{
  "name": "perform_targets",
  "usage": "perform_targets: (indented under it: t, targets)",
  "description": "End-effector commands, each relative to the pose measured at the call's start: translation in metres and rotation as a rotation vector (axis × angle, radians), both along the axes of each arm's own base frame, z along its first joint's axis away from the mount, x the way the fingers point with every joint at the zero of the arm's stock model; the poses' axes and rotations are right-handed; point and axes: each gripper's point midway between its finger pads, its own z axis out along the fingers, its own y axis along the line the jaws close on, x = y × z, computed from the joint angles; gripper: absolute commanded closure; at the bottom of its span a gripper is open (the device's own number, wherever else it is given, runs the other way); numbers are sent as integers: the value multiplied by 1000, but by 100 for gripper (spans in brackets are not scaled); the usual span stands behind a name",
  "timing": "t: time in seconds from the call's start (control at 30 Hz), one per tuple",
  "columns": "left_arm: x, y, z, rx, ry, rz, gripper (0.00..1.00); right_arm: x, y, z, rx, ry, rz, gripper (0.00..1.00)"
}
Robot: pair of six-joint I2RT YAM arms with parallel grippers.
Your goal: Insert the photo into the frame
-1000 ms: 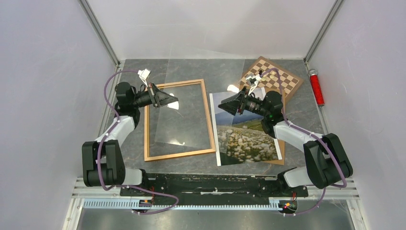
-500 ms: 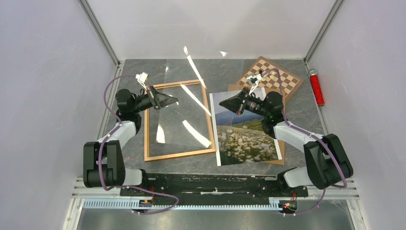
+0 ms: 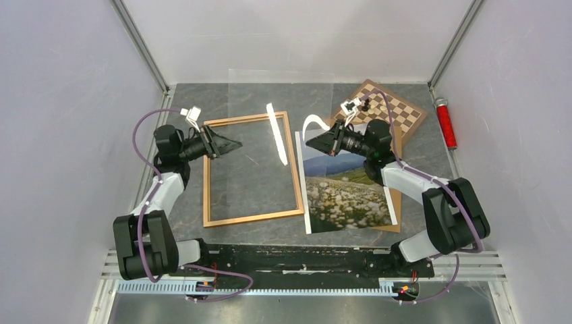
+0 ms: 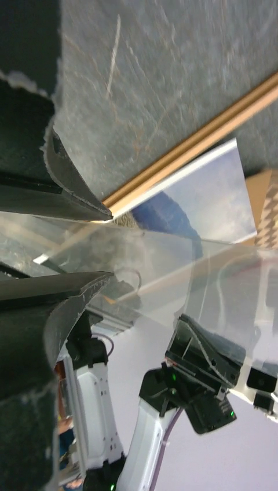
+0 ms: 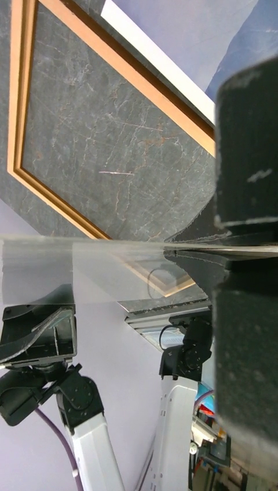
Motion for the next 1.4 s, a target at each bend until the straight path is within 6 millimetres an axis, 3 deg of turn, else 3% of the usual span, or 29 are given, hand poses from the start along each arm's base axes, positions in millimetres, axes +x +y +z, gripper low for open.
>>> perform_targets:
  t: [0.0, 0.3, 0.57, 0.8, 1.1, 1.23, 1.37]
  targets:
    - [4, 29, 3, 131, -38, 48, 55, 15, 9, 4, 2, 35, 7, 100]
    - [-14, 78, 6, 283, 5, 118, 52, 20, 52, -34, -32, 227, 100, 100]
    - [-14, 112, 4, 445, 27, 169, 47, 23, 77, -62, 21, 394, 173, 100]
    - [-7, 130, -16, 517, 85, 212, 47, 29, 85, -63, 84, 476, 205, 100]
    - [0, 160, -59, 645, 205, 303, 46, 48, 85, -101, -79, 560, 132, 100]
    - [4, 175, -82, 705, 291, 347, 46, 51, 87, -100, -72, 582, 129, 100]
    - [10, 181, -94, 751, 328, 347, 46, 52, 92, -86, 8, 609, 155, 100]
